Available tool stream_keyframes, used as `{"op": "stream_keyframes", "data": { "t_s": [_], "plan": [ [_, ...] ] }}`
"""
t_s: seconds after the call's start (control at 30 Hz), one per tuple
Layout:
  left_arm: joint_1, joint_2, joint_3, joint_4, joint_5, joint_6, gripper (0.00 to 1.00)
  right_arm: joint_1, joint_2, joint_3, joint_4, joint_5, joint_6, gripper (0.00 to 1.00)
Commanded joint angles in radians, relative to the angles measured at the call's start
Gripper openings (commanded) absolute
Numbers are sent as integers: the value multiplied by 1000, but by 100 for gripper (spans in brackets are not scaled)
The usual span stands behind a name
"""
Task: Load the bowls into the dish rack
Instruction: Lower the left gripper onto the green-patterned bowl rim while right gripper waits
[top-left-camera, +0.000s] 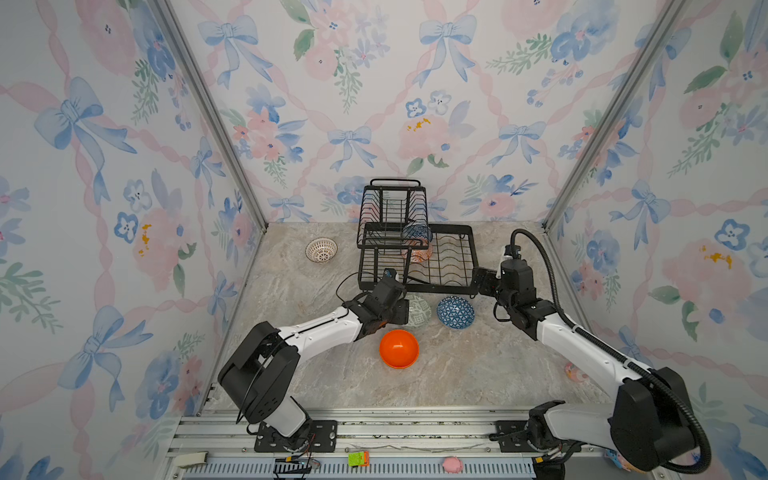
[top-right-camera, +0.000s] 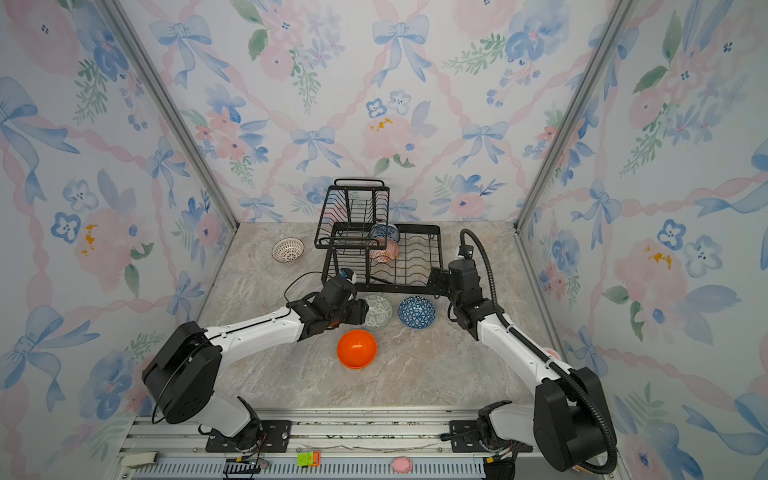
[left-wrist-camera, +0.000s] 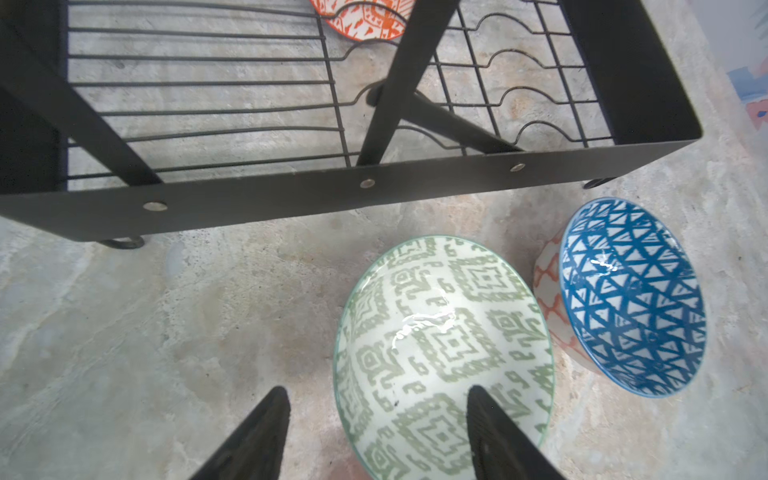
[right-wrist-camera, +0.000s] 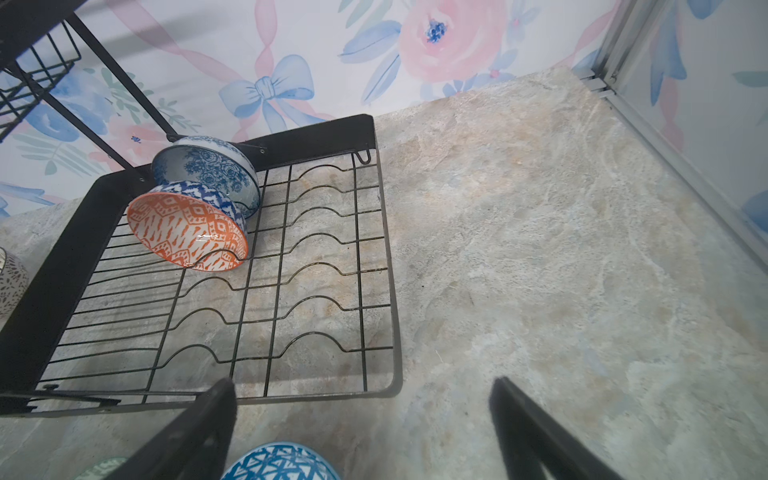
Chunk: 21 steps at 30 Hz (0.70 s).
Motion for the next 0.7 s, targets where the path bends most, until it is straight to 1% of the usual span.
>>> {"op": "stream_keyframes", "data": {
  "t_s": [0.0, 0.2, 0.37, 0.53, 0.67],
  "plan": [
    [-9, 37, 30, -61, -15, -3, 66, 9, -47, -18, 32, 30, 14, 97],
    [-14, 84, 46, -77, -21, 5, 62, 9, -64, -20, 25, 30, 19, 97],
    [-14, 105, 61, -86, -32, 16, 56, 9, -71, -24, 29, 29, 21, 97],
    [-14, 135, 84, -97, -31, 23, 47, 9, -67, -23, 24, 29, 25, 97],
    [-13, 147, 91, -102, -32, 24, 36, 8, -66, -25, 25, 31, 26, 97]
  ]
}}
